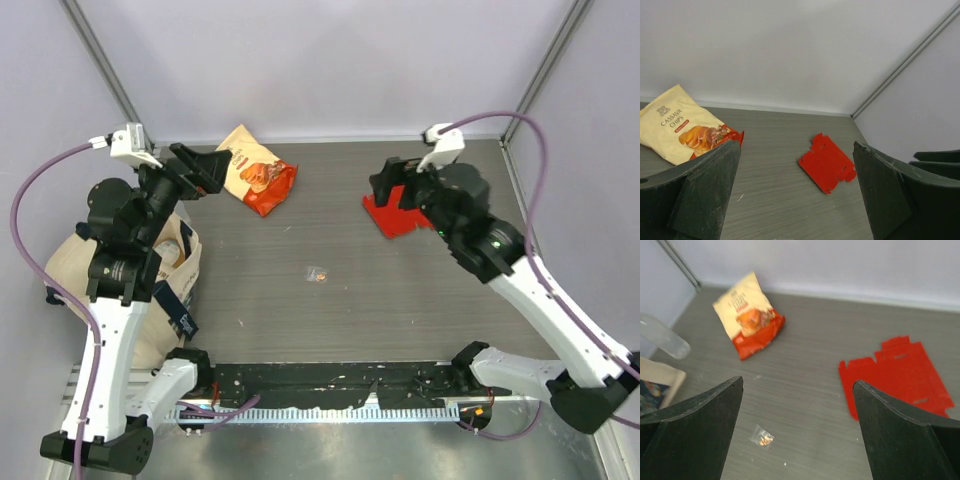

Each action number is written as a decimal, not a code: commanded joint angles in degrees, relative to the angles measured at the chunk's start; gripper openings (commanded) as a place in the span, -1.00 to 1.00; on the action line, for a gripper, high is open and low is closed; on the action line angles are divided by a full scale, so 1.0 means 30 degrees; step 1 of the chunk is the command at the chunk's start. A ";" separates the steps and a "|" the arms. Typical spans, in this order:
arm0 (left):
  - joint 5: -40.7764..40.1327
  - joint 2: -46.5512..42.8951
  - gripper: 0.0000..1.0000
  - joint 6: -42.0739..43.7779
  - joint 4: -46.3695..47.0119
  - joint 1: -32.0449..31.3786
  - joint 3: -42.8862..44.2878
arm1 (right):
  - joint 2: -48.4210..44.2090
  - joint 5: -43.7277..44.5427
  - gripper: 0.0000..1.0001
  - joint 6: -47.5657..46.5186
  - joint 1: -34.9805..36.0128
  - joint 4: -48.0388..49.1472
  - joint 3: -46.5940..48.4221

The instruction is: Fold the paper box

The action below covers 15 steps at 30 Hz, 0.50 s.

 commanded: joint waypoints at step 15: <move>0.2540 0.0428 0.99 -0.0153 0.0969 0.0101 -0.0516 | 0.4112 -1.4920 0.86 1.1342 -1.6847 1.0060 -1.0759</move>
